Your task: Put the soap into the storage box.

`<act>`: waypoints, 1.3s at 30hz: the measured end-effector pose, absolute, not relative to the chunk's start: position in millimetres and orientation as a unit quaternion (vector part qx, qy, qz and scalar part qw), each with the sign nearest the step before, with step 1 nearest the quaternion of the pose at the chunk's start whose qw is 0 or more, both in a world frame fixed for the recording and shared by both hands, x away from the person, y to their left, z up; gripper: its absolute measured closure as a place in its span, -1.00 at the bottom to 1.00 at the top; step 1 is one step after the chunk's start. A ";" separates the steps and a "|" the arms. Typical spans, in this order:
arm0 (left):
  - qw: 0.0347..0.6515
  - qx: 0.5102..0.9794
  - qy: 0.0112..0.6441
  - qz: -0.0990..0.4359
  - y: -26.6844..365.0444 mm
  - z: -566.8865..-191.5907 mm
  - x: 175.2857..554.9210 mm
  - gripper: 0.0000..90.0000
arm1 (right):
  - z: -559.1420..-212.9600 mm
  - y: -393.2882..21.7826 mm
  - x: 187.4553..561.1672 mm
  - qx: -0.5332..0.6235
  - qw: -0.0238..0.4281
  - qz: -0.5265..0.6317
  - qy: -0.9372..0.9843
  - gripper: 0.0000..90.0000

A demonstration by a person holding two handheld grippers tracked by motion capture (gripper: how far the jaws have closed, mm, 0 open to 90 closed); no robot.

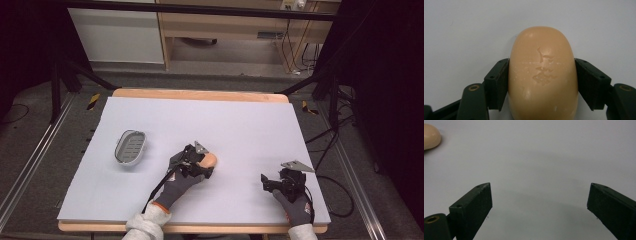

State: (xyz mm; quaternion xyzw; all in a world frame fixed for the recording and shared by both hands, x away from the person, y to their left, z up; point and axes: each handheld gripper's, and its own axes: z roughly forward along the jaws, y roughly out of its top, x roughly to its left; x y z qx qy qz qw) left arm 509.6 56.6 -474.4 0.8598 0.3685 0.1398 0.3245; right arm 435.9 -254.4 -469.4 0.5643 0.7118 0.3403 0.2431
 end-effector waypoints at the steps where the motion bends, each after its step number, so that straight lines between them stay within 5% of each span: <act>1: 0.324 0.860 0.368 0.139 56.4 -474.3 509.6 -0.31 | -469.4 -254.4 435.9 0.564 0.243 0.340 0.712 -0.86; 39: 0.373 0.834 0.378 0.152 114.3 -422.6 477.1 -0.30 | -468.7 -255.2 435.3 0.568 0.242 0.341 0.709 -0.86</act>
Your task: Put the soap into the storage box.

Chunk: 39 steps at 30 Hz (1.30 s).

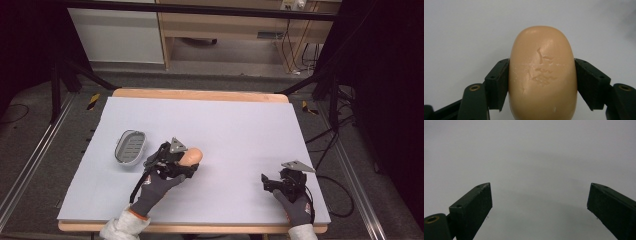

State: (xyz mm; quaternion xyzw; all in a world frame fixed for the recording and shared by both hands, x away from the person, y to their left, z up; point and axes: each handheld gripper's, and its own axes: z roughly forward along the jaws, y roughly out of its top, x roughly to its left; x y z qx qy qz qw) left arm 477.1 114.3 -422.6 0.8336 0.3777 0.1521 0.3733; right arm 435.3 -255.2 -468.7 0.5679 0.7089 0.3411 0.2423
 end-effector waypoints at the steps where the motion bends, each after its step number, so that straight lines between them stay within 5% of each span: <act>1: 0.374 0.833 0.379 0.153 121.5 -422.0 474.5 -0.30 | -468.7 -255.4 435.3 0.567 0.243 0.342 0.709 -0.86; 39: 0.401 0.759 0.471 0.203 225.5 -398.2 476.4 -0.30 | -468.9 -251.9 433.3 0.560 0.248 0.342 0.713 -0.86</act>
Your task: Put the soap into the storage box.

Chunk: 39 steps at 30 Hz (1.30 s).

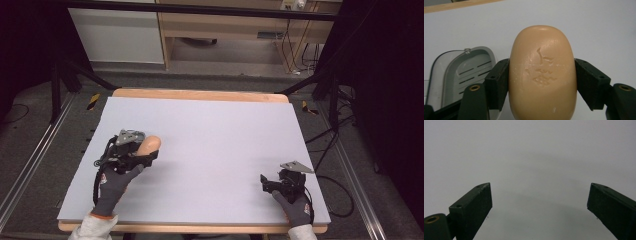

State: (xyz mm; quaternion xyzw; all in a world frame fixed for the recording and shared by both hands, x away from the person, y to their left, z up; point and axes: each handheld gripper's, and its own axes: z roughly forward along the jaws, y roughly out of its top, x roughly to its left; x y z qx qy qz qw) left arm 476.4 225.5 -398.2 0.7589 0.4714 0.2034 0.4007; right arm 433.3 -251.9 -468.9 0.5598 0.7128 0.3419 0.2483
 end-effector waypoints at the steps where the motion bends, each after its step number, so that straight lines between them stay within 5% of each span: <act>1: 0.402 0.756 0.475 0.204 228.6 -398.0 477.4 -0.30 | -468.8 -251.6 433.3 0.561 0.248 0.342 0.712 -0.86; 39: 0.363 0.729 0.534 0.226 271.3 -420.0 507.9 -0.30 | -470.9 -250.9 434.7 0.554 0.247 0.338 0.719 -0.86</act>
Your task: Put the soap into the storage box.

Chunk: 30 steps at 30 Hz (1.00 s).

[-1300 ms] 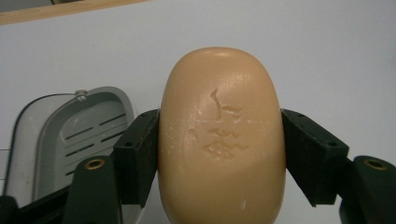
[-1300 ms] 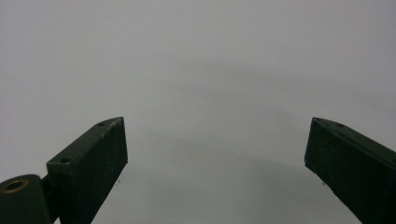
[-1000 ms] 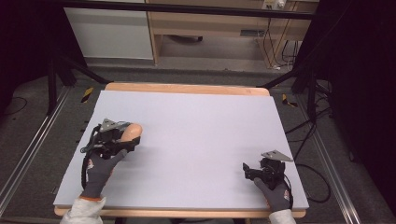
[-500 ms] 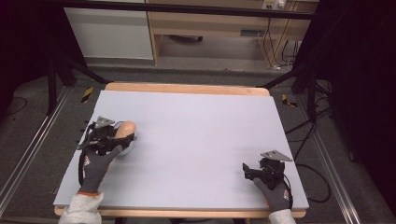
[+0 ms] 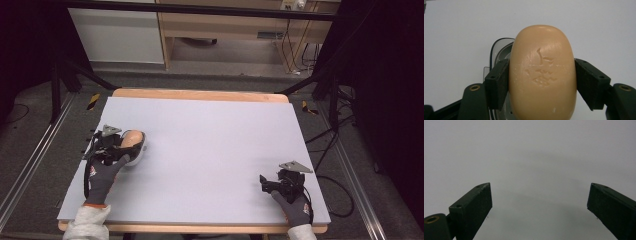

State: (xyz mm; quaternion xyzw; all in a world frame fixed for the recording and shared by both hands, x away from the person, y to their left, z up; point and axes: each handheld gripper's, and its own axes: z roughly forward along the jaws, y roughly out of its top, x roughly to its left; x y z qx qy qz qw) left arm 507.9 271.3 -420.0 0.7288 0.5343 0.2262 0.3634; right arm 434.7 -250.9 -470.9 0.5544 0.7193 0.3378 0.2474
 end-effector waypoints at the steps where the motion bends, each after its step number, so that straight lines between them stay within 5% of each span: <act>1: 0.363 0.729 0.534 0.226 271.3 -420.0 507.9 -0.30 | -470.9 -250.9 434.7 0.554 0.247 0.338 0.719 -0.86; 30: 0.344 0.730 0.546 0.224 271.5 -432.2 514.2 -0.30 | -471.3 -250.3 434.8 0.555 0.247 0.337 0.720 -0.87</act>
